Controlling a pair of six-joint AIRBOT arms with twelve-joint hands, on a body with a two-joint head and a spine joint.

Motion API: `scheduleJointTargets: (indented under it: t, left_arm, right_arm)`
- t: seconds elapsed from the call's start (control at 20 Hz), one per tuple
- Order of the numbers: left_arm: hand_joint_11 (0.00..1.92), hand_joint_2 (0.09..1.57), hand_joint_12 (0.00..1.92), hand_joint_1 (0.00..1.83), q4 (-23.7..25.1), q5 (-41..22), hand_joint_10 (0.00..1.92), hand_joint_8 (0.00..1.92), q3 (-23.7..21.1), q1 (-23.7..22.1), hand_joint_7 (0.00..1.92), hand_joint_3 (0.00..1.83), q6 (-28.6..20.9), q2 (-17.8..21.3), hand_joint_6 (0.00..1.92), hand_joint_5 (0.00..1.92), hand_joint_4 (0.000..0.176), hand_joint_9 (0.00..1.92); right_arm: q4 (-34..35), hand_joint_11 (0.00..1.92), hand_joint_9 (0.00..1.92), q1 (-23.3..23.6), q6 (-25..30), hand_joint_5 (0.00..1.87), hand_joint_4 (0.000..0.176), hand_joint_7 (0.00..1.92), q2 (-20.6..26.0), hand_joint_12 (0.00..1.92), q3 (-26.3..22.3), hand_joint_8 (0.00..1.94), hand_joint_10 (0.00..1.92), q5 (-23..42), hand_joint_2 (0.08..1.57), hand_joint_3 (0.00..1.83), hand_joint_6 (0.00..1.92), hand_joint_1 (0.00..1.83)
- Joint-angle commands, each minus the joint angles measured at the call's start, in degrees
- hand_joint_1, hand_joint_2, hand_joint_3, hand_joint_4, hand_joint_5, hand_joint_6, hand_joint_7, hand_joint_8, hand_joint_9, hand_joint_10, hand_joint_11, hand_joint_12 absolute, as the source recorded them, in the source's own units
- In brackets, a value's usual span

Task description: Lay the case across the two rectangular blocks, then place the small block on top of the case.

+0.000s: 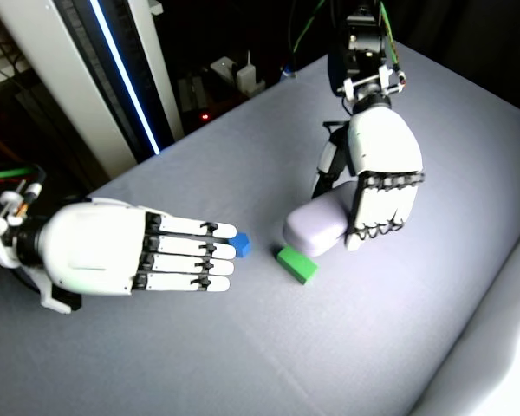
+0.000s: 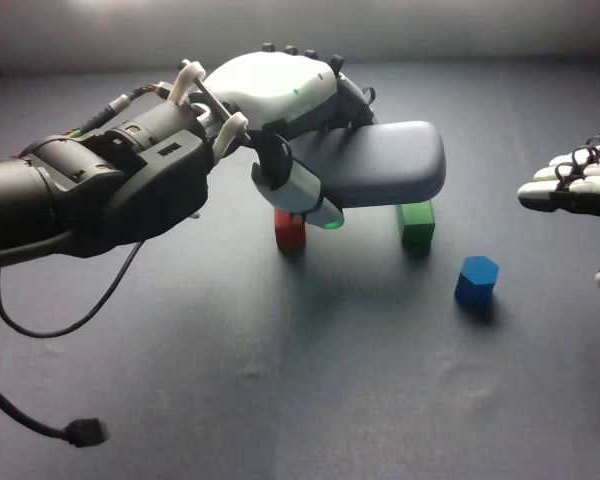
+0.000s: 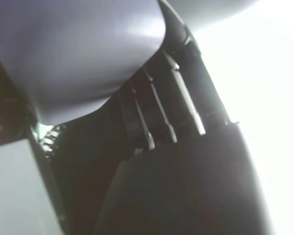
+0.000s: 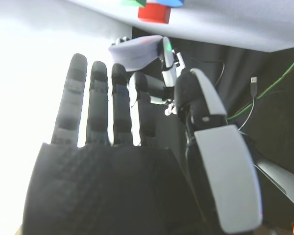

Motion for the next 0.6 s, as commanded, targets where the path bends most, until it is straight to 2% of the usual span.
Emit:
scheduleJointTargets:
  t: [0.0, 0.05, 0.15, 0.2, 0.25, 0.3, 0.35, 0.4, 0.45, 0.5, 0.55]
  left_arm:
    - [0.80, 1.07, 1.30, 1.28, -0.49, -6.24, 0.76, 1.02, 0.59, -0.57, 1.08, 0.00, -0.37, -0.28, 0.56, 1.12, 0.000, 1.01]
    - [0.75, 1.09, 1.28, 1.27, -0.56, -5.91, 0.71, 1.10, 0.83, -0.49, 1.03, 0.00, -0.37, -0.45, 0.66, 1.06, 0.000, 0.96]
    - [0.73, 1.11, 1.18, 1.26, -0.79, -5.28, 0.51, 1.08, 1.22, -0.34, 1.04, 0.00, -0.37, -0.78, 0.86, 0.94, 0.000, 0.99]
    - [0.70, 1.13, 1.13, 1.26, -0.79, -5.02, 0.45, 1.12, 1.41, -0.32, 1.02, 0.00, -0.37, -0.97, 0.94, 0.87, 0.000, 0.99]
    - [0.68, 1.14, 1.10, 1.26, -0.79, -4.85, 0.38, 1.12, 1.56, -0.28, 1.02, 0.00, -0.37, -1.11, 1.00, 0.83, 0.000, 1.01]
    - [0.59, 1.05, 1.12, 1.20, -0.89, -4.89, 0.32, 0.63, 1.57, -0.14, 0.88, 0.00, -0.37, -1.12, 0.39, 0.74, 0.000, 0.95]
    - [0.53, 1.01, 1.06, 1.15, -1.24, -5.08, 0.22, 0.29, 1.55, 0.07, 0.89, 0.00, -0.37, -1.08, 0.12, 0.70, 0.000, 0.92]
    - [0.50, 0.98, 1.01, 1.12, -1.63, -5.28, 0.13, 0.11, 1.53, 0.26, 0.88, 0.00, -0.38, -1.02, 0.03, 0.65, 0.000, 0.88]
    - [0.51, 0.97, 0.97, 1.11, -1.77, -5.31, 0.08, 0.04, 1.54, 0.35, 0.87, 0.00, -0.38, -1.01, 0.01, 0.63, 0.000, 0.88]
    - [0.54, 0.97, 0.91, 1.10, -1.77, -5.31, 0.04, 0.01, 1.55, 0.41, 0.82, 0.00, -0.38, -1.07, 0.00, 0.59, 0.000, 0.85]
    - [0.55, 0.96, 0.87, 1.11, -1.77, -5.30, 0.02, 0.00, 1.55, 0.44, 0.80, 0.00, -0.37, -1.18, 0.00, 0.58, 0.000, 0.85]
  right_arm:
    - [2.05, 0.18, 0.23, 0.68, 0.56, 0.28, 0.035, 0.28, 0.07, 0.20, 0.29, 0.00, 0.00, 6.42, 1.36, 0.00, 0.00, 0.60]
    - [2.05, 0.18, 0.24, 0.68, 0.58, 0.28, 0.036, 0.29, 0.07, 0.20, 0.30, 0.00, 0.00, 6.42, 1.36, 0.00, 0.00, 0.62]
    - [2.05, 0.19, 0.24, 0.68, 0.63, 0.29, 0.035, 0.29, 0.06, 0.19, 0.32, 0.00, 0.00, 6.42, 1.37, 0.00, 0.00, 0.69]
    - [2.05, 0.21, 0.26, 0.68, 0.65, 0.31, 0.023, 0.31, 0.04, 0.20, 0.33, 0.01, 0.01, 6.42, 1.36, 0.00, 0.01, 0.73]
    - [2.05, 0.21, 0.27, 0.69, 0.67, 0.32, 0.029, 0.32, 0.02, 0.21, 0.35, 0.01, 0.01, 6.43, 1.35, 0.00, 0.01, 0.73]
    - [2.05, 0.22, 0.27, 0.72, 0.67, 0.32, 0.030, 0.31, -0.02, 0.22, 0.37, 0.00, 0.01, 6.43, 1.35, 0.00, 0.00, 0.72]
    - [2.05, 0.23, 0.29, 0.73, 0.67, 0.33, 0.019, 0.33, -0.03, 0.23, 0.40, 0.01, 0.01, 6.43, 1.35, 0.00, 0.01, 0.75]
    - [2.05, 0.22, 0.28, 0.73, 0.67, 0.34, 0.032, 0.33, -0.03, 0.23, 0.43, 0.01, 0.01, 6.44, 1.35, 0.00, 0.01, 0.75]
    - [2.06, 0.22, 0.29, 0.73, 0.67, 0.35, 0.037, 0.34, -0.04, 0.23, 0.44, 0.01, 0.01, 6.44, 1.35, 0.00, 0.01, 0.75]
    - [2.06, 0.25, 0.32, 0.73, 0.67, 0.36, 0.025, 0.36, -0.10, 0.24, 0.48, 0.01, 0.01, 6.44, 1.35, 0.00, 0.01, 0.78]
    - [2.06, 0.24, 0.31, 0.73, 0.67, 0.35, 0.030, 0.35, -0.19, 0.24, 0.54, 0.00, 0.01, 6.44, 1.36, 0.00, 0.00, 0.77]
